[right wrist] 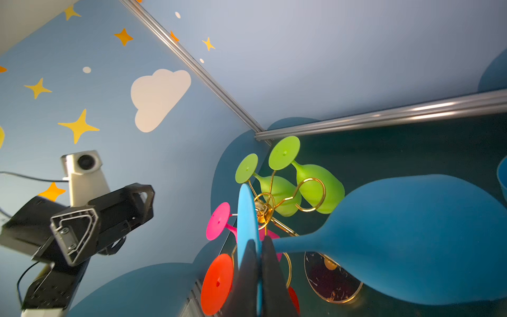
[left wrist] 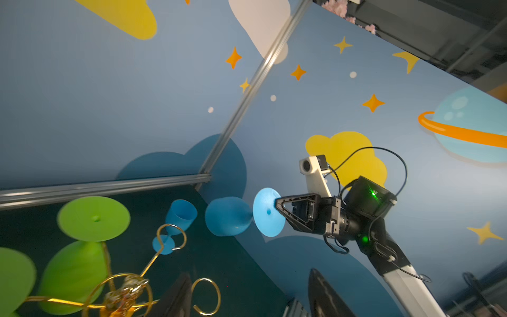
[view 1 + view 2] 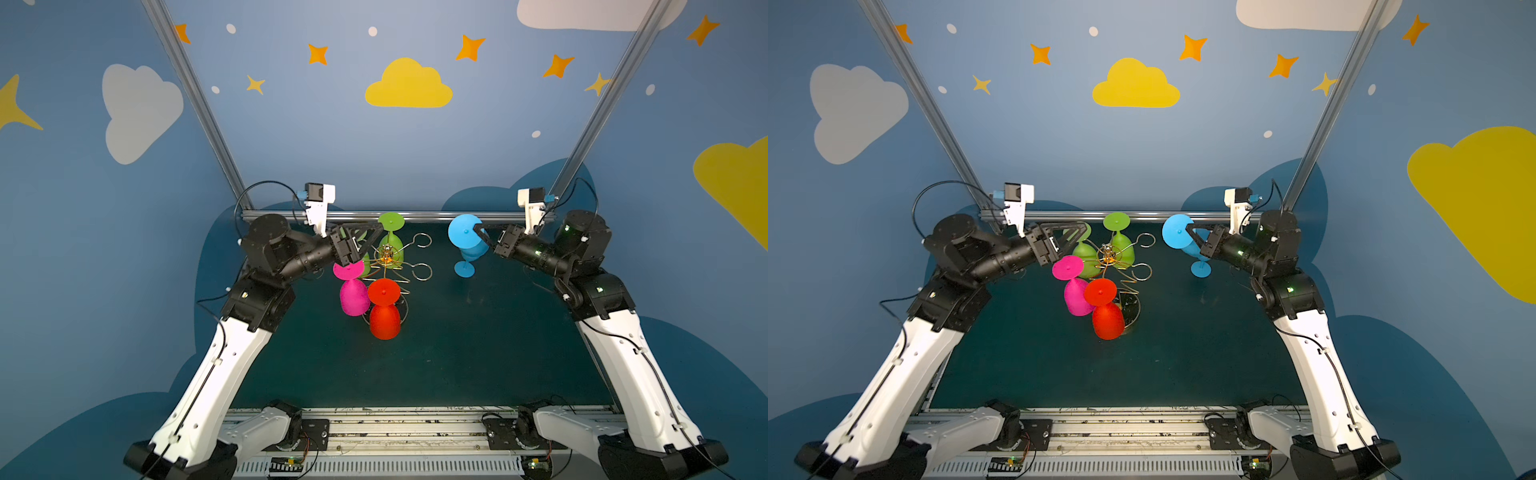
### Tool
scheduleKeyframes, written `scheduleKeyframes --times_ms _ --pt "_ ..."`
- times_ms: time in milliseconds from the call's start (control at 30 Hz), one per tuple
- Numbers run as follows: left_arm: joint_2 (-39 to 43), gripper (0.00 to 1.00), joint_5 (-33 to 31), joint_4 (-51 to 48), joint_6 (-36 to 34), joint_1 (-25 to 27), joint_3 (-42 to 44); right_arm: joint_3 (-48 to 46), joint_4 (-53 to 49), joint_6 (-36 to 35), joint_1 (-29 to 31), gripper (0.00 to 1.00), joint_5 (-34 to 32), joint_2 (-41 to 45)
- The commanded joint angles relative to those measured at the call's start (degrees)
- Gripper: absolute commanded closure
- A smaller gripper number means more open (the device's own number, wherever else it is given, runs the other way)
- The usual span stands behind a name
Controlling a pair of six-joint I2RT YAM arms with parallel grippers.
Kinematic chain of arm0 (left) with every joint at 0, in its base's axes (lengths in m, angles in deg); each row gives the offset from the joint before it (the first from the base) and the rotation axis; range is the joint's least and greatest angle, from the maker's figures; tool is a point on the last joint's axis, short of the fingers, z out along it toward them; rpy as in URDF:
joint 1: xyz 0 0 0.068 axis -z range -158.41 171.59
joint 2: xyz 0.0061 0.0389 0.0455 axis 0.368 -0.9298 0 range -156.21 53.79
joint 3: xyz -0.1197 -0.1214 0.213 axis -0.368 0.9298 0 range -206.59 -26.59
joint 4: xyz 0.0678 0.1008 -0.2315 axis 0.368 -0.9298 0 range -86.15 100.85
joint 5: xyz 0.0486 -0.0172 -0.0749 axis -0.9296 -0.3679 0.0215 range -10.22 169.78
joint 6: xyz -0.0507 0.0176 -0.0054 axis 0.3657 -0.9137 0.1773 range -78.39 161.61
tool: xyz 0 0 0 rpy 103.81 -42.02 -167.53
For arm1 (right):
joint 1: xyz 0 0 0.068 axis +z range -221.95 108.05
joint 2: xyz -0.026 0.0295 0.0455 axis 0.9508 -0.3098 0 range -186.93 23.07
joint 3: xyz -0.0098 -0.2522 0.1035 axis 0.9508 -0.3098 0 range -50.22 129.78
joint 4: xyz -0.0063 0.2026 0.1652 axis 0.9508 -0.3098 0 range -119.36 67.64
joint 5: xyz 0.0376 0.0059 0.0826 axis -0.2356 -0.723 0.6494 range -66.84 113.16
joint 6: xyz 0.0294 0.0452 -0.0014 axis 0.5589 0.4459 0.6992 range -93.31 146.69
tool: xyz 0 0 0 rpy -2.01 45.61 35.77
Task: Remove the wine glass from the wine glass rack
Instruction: 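Lift the blue glass toward the left gripper while the left gripper reaches toward its foot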
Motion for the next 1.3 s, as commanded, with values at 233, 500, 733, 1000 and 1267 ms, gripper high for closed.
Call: scheduleKeyframes --times_ms 233,500,733,1000,1267 --pt "-12.16 0.36 21.76 11.12 11.27 2.71 -8.93 8.33 1.12 -7.14 3.11 1.00 6.09 -3.55" --pt "-18.02 0.37 22.24 10.11 9.78 6.16 -13.74 9.98 2.29 -6.79 6.56 1.00 7.15 -5.54" --pt "-20.49 0.39 22.59 9.31 8.97 7.61 -15.71 9.20 4.06 -5.04 8.15 1.00 7.79 -5.97" --pt "-20.93 0.46 22.95 8.25 8.25 8.26 -16.26 8.42 4.24 -4.63 9.08 1.00 6.52 -5.52" --pt "-16.42 0.37 19.84 2.64 3.19 7.22 -16.13 7.85 0.16 -7.29 8.73 1.00 0.18 -3.81"
